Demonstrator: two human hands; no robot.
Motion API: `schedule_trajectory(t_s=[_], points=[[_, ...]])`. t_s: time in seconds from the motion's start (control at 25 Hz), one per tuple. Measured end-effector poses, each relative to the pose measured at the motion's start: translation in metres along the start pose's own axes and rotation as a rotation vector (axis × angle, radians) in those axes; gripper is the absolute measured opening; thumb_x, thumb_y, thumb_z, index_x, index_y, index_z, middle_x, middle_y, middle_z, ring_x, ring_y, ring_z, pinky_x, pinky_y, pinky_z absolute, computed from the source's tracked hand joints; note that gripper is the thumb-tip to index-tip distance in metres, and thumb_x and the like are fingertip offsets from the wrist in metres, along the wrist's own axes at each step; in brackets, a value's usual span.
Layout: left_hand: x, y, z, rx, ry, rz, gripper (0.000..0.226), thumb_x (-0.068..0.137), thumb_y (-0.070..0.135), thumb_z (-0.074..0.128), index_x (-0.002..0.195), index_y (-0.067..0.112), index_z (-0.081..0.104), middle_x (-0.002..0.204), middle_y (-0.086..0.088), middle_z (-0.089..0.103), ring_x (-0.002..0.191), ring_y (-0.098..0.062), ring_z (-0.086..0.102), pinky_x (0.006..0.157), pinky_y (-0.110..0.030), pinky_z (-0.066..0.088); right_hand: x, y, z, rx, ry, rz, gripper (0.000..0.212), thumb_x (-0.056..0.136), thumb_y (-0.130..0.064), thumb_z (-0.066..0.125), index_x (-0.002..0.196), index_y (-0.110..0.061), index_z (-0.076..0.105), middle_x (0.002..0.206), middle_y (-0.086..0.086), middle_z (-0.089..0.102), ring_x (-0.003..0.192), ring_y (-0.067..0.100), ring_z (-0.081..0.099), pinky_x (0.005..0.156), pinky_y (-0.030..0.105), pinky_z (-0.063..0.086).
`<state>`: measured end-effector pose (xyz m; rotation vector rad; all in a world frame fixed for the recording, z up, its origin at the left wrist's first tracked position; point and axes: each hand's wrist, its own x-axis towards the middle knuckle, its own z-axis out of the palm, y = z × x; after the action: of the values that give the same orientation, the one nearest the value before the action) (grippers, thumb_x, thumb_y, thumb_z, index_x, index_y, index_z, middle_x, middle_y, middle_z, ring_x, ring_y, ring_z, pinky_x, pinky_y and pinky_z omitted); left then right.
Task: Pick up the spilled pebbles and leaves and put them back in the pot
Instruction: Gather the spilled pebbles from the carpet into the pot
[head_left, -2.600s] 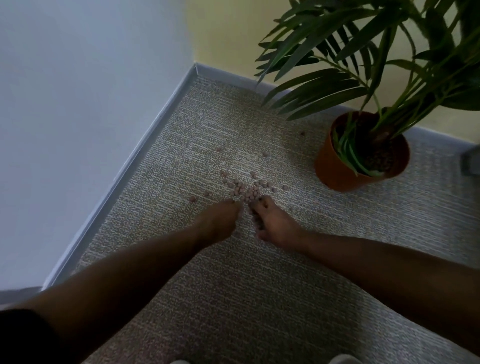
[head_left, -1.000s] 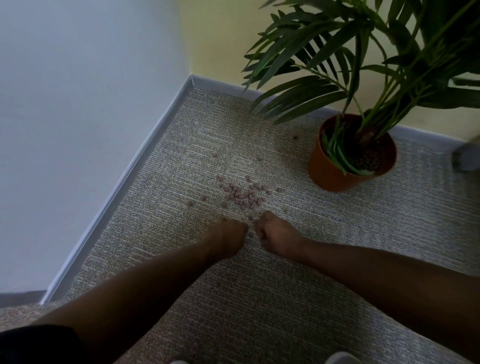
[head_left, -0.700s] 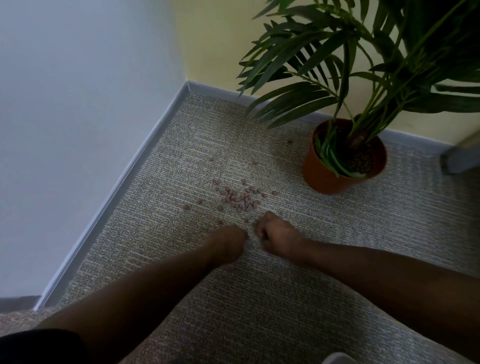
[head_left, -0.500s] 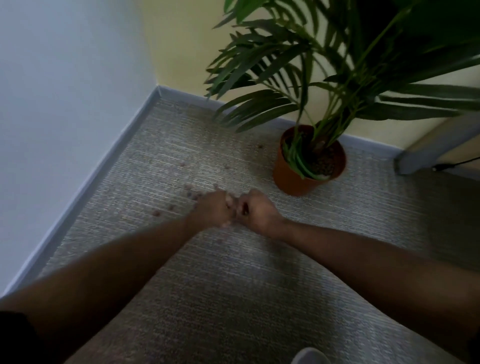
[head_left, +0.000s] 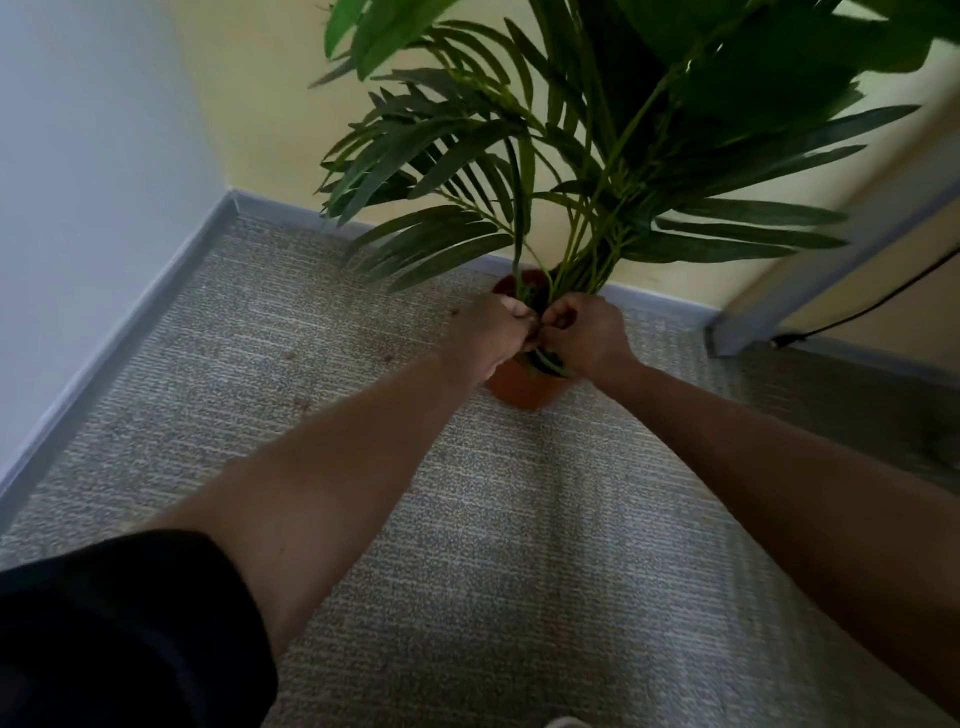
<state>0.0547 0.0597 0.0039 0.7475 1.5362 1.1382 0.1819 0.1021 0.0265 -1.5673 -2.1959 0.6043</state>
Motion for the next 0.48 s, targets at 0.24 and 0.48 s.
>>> schedule_trajectory(t_s=[0.24,0.48], points=[[0.003,0.0,-0.008,0.193,0.002,0.004,0.035,0.084,-0.003,0.066,0.118,0.002,0.064,0.111,-0.021,0.068,0.103,-0.032,0.067,0.091,-0.043,0.057,0.007,0.005,0.004,-0.013,0.006,0.076,0.012,0.08,-0.006,0.067,0.09,-0.013,0.071,0.094,0.007,0.072,0.089,0.023,0.068,0.084,0.036,0.056],[-0.017,0.001,-0.064,0.259,0.079,0.147,0.015,0.091,0.005,0.054,0.095,0.012,0.067,0.085,-0.005,0.072,0.066,-0.015,0.068,0.056,-0.027,0.057,-0.018,-0.029,0.024,0.053,-0.03,-0.249,0.017,0.085,-0.003,0.053,0.085,-0.009,0.069,0.084,0.003,0.071,0.076,0.014,0.061,0.069,0.021,0.043]])
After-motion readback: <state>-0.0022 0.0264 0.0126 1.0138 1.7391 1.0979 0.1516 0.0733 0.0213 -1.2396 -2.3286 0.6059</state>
